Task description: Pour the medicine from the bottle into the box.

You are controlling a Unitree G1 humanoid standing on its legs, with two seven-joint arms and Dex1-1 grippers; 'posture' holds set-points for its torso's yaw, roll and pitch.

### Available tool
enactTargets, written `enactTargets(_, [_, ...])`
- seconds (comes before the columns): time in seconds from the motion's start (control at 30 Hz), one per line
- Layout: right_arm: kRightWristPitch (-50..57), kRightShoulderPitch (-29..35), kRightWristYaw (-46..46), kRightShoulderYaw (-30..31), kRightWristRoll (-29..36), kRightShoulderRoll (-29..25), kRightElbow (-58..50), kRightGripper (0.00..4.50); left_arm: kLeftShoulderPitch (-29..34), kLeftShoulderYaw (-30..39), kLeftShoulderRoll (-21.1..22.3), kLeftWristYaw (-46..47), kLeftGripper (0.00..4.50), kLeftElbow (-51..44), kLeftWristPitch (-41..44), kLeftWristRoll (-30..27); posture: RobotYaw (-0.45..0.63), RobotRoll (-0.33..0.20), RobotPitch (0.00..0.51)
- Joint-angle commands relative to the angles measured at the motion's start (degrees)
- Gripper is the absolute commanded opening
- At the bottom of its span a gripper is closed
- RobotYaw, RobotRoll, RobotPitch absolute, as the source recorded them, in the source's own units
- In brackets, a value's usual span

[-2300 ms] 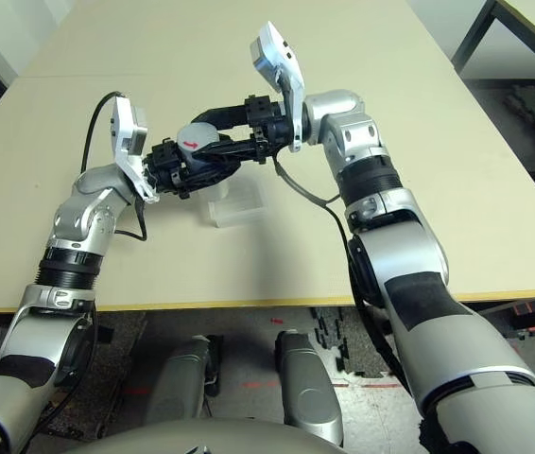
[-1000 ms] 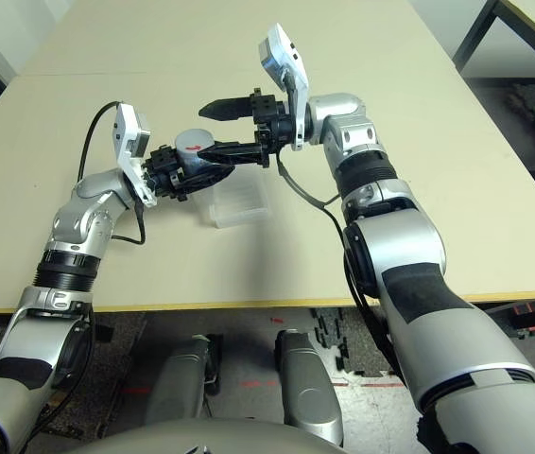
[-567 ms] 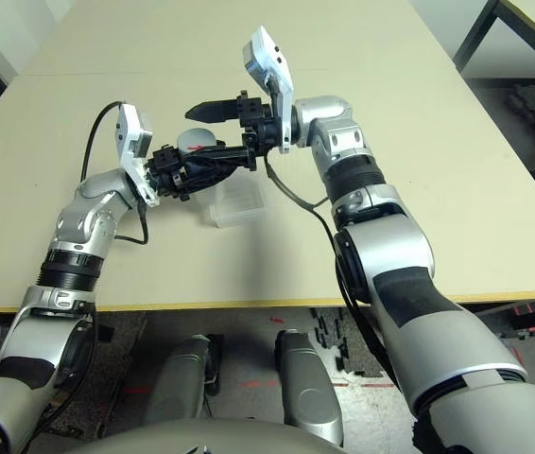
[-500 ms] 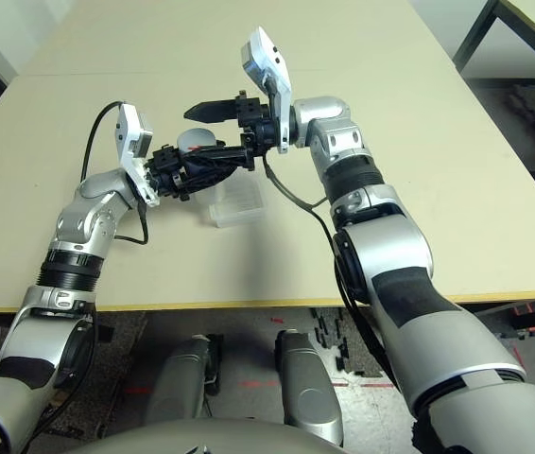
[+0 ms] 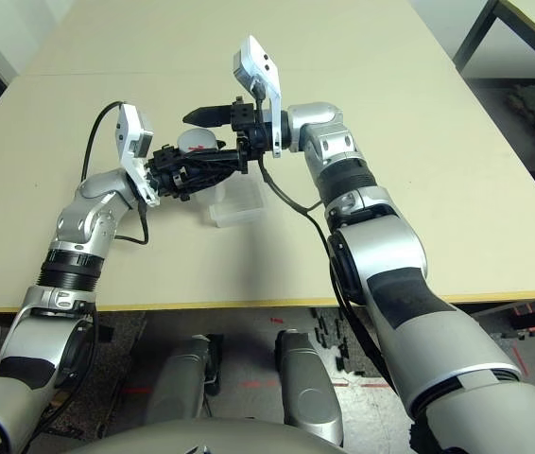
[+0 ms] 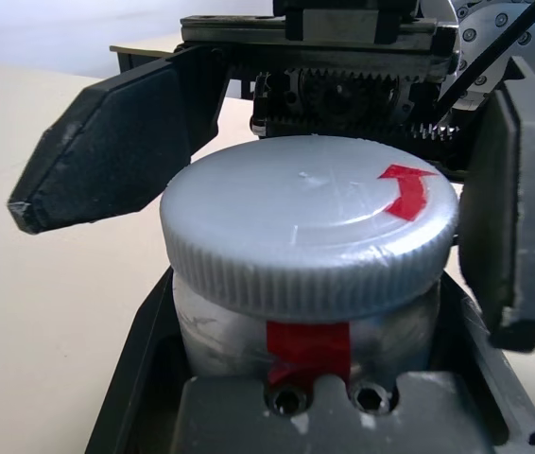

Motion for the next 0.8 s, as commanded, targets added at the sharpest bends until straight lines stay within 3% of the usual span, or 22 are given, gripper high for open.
enactTargets(0.03, [-0.3, -0.8, -0.3, -0.1, -0.5, 0.3, 1.1, 4.50, -0.2, -0.5, 0.1, -0.3, 2.67, -0.9, 0.2, 0.4, -0.05, 0.000, 0.159])
enactTargets(0.8, [1.2, -2.0, -3.0, -2.6, -0.1, -3.5, 5.8, 4.50, 0.4, -0.1, 0.7, -0.6, 2.67, -2.2, 1.0, -0.3, -0.05, 0.000, 0.165])
